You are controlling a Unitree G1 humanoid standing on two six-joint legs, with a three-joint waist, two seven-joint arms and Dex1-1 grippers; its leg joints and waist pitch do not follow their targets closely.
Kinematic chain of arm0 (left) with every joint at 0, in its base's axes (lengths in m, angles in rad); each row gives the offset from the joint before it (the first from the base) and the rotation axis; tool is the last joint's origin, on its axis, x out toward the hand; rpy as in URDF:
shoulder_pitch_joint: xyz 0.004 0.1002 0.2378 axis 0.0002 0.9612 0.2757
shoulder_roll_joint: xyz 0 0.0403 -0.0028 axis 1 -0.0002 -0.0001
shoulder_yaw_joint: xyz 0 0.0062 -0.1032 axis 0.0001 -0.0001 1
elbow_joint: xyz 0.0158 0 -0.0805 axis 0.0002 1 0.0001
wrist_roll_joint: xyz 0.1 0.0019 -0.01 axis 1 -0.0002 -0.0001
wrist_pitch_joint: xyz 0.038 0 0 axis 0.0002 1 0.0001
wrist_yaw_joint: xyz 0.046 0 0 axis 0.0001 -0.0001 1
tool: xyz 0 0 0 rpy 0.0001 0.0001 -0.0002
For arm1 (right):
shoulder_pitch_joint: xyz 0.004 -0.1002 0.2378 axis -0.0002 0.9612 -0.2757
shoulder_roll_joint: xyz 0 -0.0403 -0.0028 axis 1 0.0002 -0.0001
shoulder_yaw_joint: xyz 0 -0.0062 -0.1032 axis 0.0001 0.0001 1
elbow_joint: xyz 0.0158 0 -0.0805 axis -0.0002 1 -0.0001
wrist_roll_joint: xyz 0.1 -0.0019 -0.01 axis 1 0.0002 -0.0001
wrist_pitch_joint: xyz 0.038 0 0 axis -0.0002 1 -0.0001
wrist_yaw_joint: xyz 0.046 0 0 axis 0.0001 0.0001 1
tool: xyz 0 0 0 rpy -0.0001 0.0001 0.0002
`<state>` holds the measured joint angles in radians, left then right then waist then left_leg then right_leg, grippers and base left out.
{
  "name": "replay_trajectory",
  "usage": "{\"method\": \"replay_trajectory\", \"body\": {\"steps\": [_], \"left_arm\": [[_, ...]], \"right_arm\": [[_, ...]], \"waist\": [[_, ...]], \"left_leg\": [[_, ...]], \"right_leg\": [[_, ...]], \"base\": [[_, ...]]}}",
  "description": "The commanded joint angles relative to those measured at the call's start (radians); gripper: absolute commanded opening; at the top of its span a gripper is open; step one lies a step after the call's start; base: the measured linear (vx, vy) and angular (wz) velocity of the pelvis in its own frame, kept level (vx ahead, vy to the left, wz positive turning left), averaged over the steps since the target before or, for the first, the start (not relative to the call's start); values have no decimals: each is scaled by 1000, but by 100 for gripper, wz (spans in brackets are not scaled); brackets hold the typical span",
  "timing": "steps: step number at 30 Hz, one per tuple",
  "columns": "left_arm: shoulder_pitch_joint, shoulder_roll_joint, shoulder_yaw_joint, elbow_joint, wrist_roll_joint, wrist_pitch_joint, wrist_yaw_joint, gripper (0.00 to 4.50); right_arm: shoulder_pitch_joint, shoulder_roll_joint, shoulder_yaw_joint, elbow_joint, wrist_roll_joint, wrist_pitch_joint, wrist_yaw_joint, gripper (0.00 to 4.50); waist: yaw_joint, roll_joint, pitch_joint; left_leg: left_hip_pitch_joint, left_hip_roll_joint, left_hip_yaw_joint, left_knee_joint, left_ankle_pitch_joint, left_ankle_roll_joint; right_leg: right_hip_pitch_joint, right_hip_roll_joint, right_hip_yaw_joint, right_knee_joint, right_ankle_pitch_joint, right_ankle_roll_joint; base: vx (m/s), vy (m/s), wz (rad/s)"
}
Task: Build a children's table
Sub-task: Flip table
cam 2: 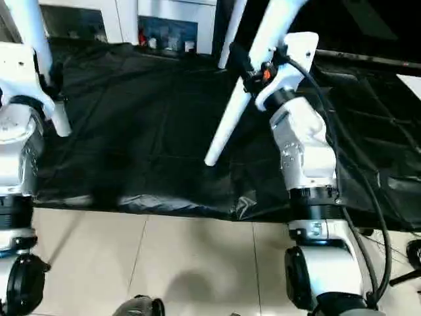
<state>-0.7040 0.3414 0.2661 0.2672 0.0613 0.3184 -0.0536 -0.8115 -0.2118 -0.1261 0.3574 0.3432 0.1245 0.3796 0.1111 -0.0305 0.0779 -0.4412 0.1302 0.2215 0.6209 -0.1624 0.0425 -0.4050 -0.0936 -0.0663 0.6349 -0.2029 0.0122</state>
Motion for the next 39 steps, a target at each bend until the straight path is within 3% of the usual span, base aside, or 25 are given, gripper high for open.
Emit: {"method": "replay_trajectory", "body": {"steps": [1,2,3,7,12,13,16,18,19,21,23,25,31,39], "left_arm": [[-1,-3,-20,-39,9,-34,1,168],[19,-1,-31,-47,21,-30,4,168],[20,-1,-32,-47,21,-30,4,167],[66,3,-45,-66,29,-25,10,166],[109,13,-51,-91,38,-17,10,166],[121,15,-49,-99,36,-17,10,166],[132,20,-57,-104,36,-20,3,166],[137,26,-67,-104,39,-30,-2,166],[140,28,-75,-104,29,-39,-26,201],[146,31,-85,-110,22,-33,-46,201],[150,28,-86,-113,15,-29,-49,244],[151,28,-85,-114,16,-28,-43,251],[161,50,-57,-114,8,-33,-29,306],[260,85,-34,-176,6,-62,-56,381]], "right_arm": [[-41,-33,2,-23,-42,-51,13,185],[-60,-41,17,6,-62,-63,28,185],[-60,-41,17,7,-63,-63,29,185],[-143,-64,43,123,-106,-94,47,185],[-196,-76,54,193,-126,-102,49,185],[-204,-76,55,207,-130,-103,48,185],[-207,-71,59,223,-134,-106,46,185],[-200,-65,62,222,-138,-103,38,185],[-192,-60,63,216,-136,-98,36,185],[-174,-52,62,201,-123,-88,44,185],[-155,-42,54,184,-108,-79,41,255],[-144,-39,51,175,-102,-81,41,258],[-101,-35,29,116,-82,-79,24,309],[34,-16,28,5,-86,-98,16,384]], "waist": [[-10,16,-97],[-11,15,-97],[-10,22,-97],[-19,15,-95],[-23,9,-95],[-24,3,-96],[-28,3,-94],[-29,-5,-95],[-27,-2,-94],[-27,3,-94],[-28,4,-94],[-28,12,-95],[-30,10,-93],[-33,20,-90]], "left_leg": [[71,103,-57,-89,-191,-82],[68,103,-58,-89,-194,-80],[70,103,-58,-88,-198,-83],[68,103,-57,-88,-226,-89],[69,107,-58,-87,-201,-80],[69,106,-57,-86,-190,-74],[69,105,-55,-86,-191,-69],[69,104,-54,-84,-182,-61],[69,104,-54,-83,-175,-56],[69,105,-54,-83,-175,-59],[70,105,-54,-85,-178,-63],[72,105,-56,-86,-188,-74],[74,105,-57,-90,-237,-101],[76,105,-62,-98,-329,-148]], "right_leg": [[26,-75,47,-50,54,-209],[28,-77,47,-50,46,-212],[27,-76,47,-50,41,-212],[29,-76,48,-55,6,-225],[29,-75,47,-49,38,-232],[30,-74,46,-47,46,-235],[30,-74,47,-50,39,-236],[31,-75,48,-50,47,-236],[31,-77,48,-50,47,-238],[31,-75,48,-49,45,-239],[29,-72,48,-48,48,-233],[27,-70,46,-48,41,-227],[28,-71,48,-50,24,-220],[21,-69,50,-57,-49,-193]], "base": [[0,0,0],[0,0,0],[0,0,0],[0,0,0],[0,0,0],[0,0,0],[0,0,0],[0,0,0],[0,0,0],[0,0,0],[0,0,0],[0,0,0],[0,0,0],[0,0,0]]}}
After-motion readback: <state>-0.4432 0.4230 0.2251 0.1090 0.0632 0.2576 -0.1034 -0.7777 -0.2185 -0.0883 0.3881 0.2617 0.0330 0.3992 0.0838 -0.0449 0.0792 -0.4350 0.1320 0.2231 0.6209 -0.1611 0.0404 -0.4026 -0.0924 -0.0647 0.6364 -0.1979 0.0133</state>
